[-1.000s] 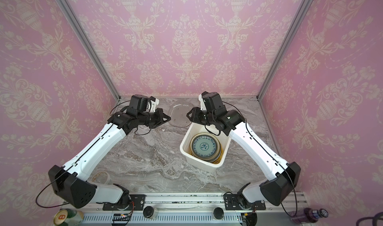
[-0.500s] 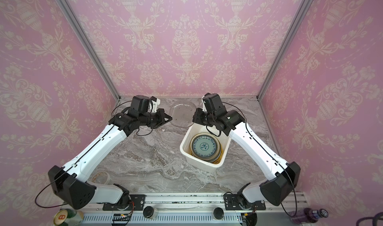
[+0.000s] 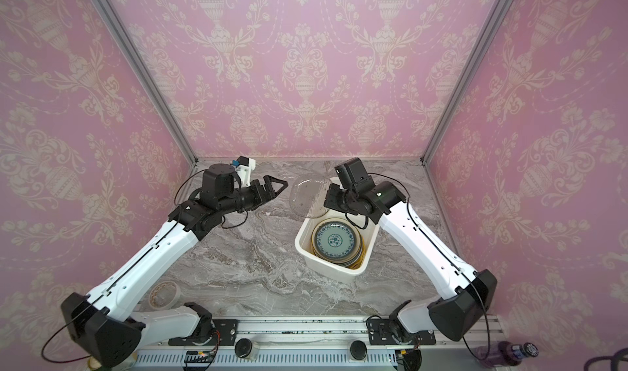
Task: Place the plates into the plastic bin on the countertop
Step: Place the plate in the plastic bin.
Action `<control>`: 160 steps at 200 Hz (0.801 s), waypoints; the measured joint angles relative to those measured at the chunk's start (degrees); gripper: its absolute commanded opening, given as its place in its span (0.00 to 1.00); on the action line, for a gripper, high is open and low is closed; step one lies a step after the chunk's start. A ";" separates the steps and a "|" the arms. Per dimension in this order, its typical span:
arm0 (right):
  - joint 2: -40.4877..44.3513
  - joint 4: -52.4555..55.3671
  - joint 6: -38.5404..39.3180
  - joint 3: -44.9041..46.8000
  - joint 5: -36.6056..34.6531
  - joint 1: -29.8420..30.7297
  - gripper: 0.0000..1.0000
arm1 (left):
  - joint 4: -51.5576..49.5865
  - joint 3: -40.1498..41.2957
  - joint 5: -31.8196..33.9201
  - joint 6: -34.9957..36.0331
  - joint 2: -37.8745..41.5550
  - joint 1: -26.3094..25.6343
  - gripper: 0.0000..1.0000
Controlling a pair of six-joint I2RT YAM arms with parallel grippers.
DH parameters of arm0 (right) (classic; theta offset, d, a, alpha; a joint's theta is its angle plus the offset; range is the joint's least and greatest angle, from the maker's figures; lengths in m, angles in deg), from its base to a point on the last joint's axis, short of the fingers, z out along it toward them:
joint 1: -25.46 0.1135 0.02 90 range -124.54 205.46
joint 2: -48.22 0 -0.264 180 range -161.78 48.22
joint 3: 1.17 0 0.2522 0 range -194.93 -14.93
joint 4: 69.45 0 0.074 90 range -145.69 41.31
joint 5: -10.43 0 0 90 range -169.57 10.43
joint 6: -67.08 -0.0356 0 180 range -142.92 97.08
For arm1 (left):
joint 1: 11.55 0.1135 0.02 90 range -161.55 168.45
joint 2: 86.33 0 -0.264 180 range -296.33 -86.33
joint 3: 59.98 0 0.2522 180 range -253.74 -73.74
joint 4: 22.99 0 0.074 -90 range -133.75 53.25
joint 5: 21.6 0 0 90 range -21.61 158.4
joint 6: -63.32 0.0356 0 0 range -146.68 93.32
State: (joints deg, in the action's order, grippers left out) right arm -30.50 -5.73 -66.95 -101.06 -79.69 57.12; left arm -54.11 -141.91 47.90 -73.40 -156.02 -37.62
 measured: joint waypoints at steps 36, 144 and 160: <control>6.27 5.07 -2.36 4.15 -3.34 -0.42 0.00 | 7.43 4.68 4.68 3.19 4.70 0.00 0.99; 2.71 10.93 -5.55 11.65 -5.68 -0.85 0.00 | -3.10 -8.46 -2.03 35.10 -3.08 -8.00 0.99; 1.27 10.36 -5.55 12.20 -5.62 -0.85 0.00 | -8.39 -9.40 -2.82 43.32 -2.84 -11.87 0.99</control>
State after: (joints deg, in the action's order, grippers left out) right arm -29.23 4.63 -72.50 -88.86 -85.30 56.27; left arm -62.51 -151.30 45.08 -30.08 -158.86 -49.48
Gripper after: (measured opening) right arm 0.057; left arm 0.993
